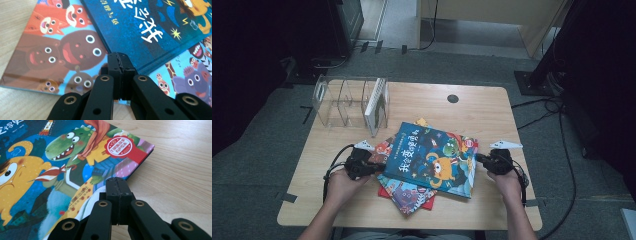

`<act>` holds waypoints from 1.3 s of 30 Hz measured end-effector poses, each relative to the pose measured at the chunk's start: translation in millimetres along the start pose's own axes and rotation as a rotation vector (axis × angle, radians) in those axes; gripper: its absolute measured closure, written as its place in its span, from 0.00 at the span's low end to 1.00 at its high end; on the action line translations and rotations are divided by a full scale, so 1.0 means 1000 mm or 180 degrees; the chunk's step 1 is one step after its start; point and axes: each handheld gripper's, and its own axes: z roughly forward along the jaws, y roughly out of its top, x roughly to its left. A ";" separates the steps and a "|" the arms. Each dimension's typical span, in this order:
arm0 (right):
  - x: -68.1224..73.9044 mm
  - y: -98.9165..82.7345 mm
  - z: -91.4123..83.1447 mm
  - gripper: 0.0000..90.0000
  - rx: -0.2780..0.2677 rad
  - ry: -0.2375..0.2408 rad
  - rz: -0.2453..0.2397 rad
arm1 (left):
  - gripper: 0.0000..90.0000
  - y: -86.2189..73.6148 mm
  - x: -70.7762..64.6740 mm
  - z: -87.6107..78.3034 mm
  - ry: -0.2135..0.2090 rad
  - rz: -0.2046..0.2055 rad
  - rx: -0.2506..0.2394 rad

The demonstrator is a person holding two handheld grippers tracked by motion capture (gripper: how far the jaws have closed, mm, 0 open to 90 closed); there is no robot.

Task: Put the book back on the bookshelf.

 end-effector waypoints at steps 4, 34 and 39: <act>0.001 0.002 0.002 1.00 0.0014 0.0035 -0.0015 | 1.00 -0.004 -0.001 -0.002 -0.0025 -0.0027 0.0013; 0.019 0.015 0.020 1.00 0.0084 0.0329 -0.0374 | 0.50 -0.019 0.008 -0.032 0.0276 -0.0142 -0.0202; 0.021 0.017 0.022 1.00 0.0080 0.0351 -0.0418 | 0.43 -0.019 0.011 -0.030 0.0190 -0.0171 -0.0162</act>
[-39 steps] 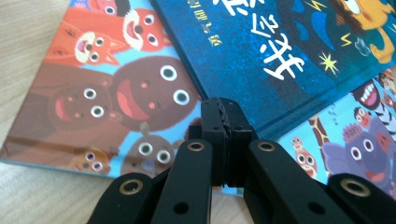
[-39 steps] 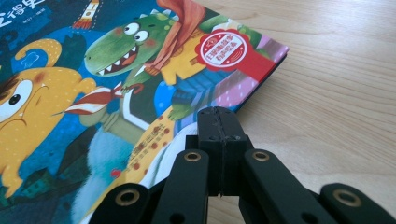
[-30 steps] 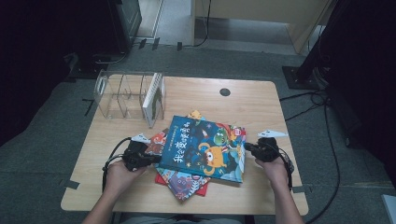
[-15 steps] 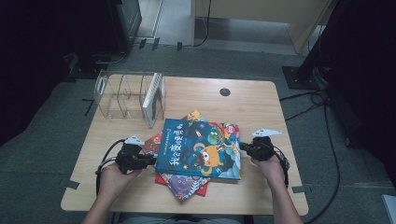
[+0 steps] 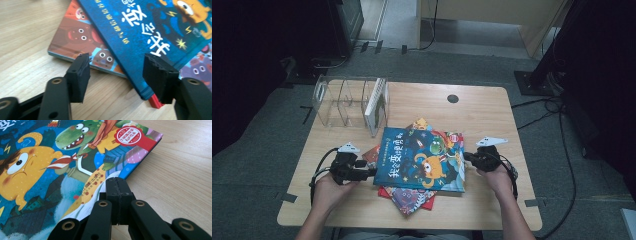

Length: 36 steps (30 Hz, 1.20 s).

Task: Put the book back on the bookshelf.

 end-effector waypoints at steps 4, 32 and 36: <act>0.002 0.001 0.002 1.00 0.0005 0.0019 -0.0029 | 0.36 0.000 0.002 0.002 -0.0076 -0.0049 0.0032; 0.022 0.007 0.014 1.00 -0.0003 0.0184 -0.0292 | 0.37 -0.005 0.013 0.017 -0.0318 -0.0486 0.0298; 0.022 0.007 0.014 1.00 0.0009 0.0186 -0.0286 | 0.38 -0.005 0.012 0.016 -0.0310 -0.0479 0.0300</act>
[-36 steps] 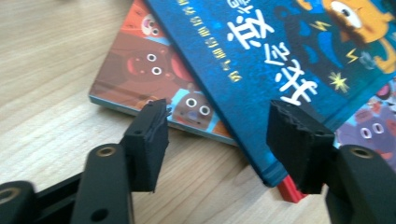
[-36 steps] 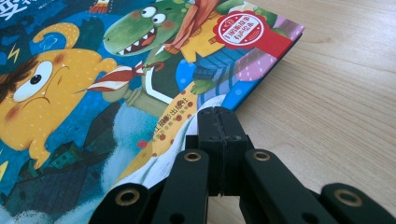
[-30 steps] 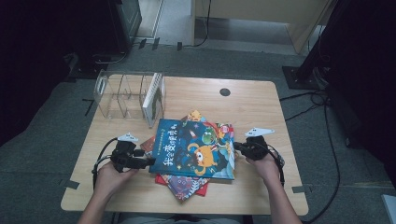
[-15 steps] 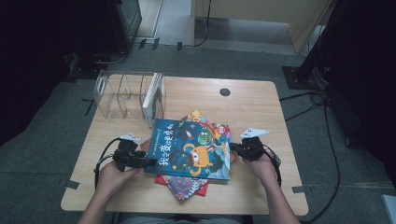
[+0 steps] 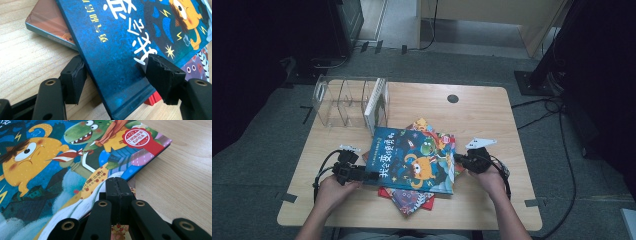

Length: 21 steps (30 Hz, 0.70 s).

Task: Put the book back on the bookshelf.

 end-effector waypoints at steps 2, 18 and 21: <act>0.000 0.000 0.000 1.00 0.0000 0.0002 0.0001 | 0.38 0.000 -0.001 0.000 0.0015 0.0004 0.0009; -0.001 -0.002 -0.001 1.00 0.0027 -0.0002 0.0060 | 0.36 0.003 -0.005 0.005 -0.0045 -0.0119 0.0133; -0.002 -0.002 -0.002 1.00 0.0042 0.0014 0.0064 | 0.37 0.005 -0.007 0.004 -0.0007 -0.0182 0.0168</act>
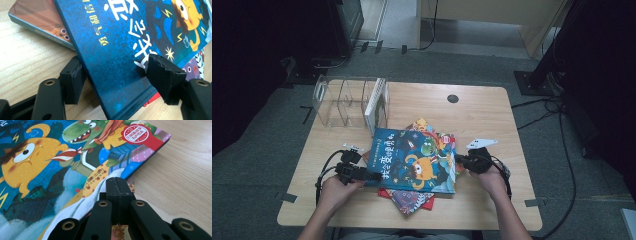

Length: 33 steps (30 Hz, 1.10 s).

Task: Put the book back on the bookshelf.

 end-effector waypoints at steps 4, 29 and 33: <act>-0.001 0.000 0.000 1.00 0.0016 0.0029 0.0018 | 0.42 -0.001 -0.005 -0.010 0.0000 -0.0042 -0.0100; 0.002 0.000 0.004 0.99 -0.0048 0.0031 -0.0102 | 0.69 0.103 -0.071 -0.075 -0.0294 0.0062 -0.0002; 0.003 0.001 0.004 0.99 -0.0050 0.0014 -0.0126 | 0.73 0.120 -0.074 -0.078 -0.0333 0.0023 0.0126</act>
